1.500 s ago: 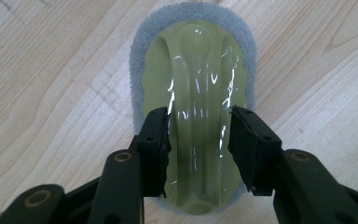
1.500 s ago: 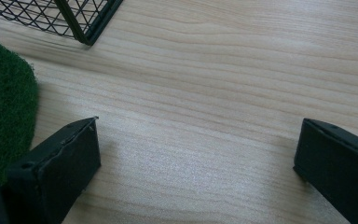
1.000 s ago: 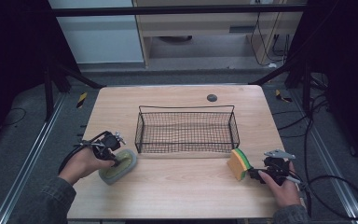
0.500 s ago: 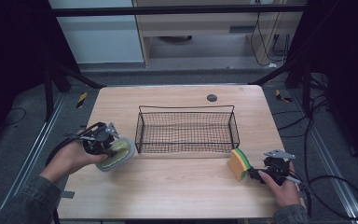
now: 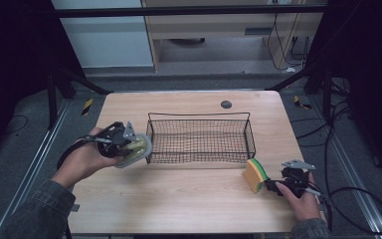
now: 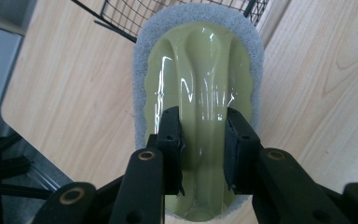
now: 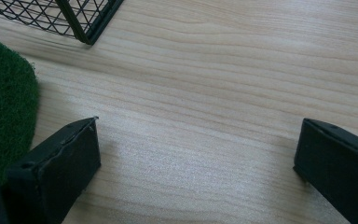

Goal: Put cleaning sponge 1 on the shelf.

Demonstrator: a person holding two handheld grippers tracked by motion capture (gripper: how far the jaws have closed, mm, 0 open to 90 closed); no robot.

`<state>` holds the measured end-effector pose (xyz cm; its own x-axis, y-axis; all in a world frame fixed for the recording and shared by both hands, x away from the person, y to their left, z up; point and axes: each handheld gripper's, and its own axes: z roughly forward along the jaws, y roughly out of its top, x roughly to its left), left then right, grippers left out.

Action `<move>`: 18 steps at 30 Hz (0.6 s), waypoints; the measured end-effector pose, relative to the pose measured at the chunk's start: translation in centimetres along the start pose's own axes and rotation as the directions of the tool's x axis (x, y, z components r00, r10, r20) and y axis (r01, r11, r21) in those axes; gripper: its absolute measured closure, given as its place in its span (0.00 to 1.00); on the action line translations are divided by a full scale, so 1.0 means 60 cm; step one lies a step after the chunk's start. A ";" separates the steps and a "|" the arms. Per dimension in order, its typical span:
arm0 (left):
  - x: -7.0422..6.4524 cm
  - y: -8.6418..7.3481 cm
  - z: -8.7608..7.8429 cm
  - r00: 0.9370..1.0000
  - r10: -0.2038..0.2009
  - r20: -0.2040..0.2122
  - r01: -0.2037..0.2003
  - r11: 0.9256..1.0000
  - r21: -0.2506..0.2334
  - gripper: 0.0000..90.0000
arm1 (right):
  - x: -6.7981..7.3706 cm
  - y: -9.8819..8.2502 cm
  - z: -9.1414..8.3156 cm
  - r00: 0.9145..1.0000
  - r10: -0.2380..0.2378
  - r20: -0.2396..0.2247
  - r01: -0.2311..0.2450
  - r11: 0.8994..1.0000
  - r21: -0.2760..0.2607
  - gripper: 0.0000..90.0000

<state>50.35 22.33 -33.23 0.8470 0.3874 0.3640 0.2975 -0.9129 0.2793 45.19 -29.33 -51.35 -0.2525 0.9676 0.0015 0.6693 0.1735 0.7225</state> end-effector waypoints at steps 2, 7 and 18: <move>0.003 0.006 -0.003 1.000 0.014 -0.005 -0.014 1.000 -0.009 0.79 | 0.000 0.000 0.000 1.000 0.000 0.000 0.000 1.000 0.000 0.01; 0.010 0.020 -0.009 0.999 0.031 -0.021 -0.031 0.999 -0.025 0.79 | 0.000 0.000 0.000 1.000 0.000 0.000 0.000 1.000 0.000 0.01; 0.020 0.068 -0.022 0.994 0.097 -0.058 -0.099 0.995 -0.033 0.79 | 0.000 0.000 0.000 1.000 -0.001 0.000 0.001 1.000 0.001 0.01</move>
<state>52.00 19.23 -30.48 0.8449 0.3039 0.4402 0.1974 -0.9420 0.2714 45.22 -29.33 -51.36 -0.2530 0.9675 0.0002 0.6694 0.1749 0.7220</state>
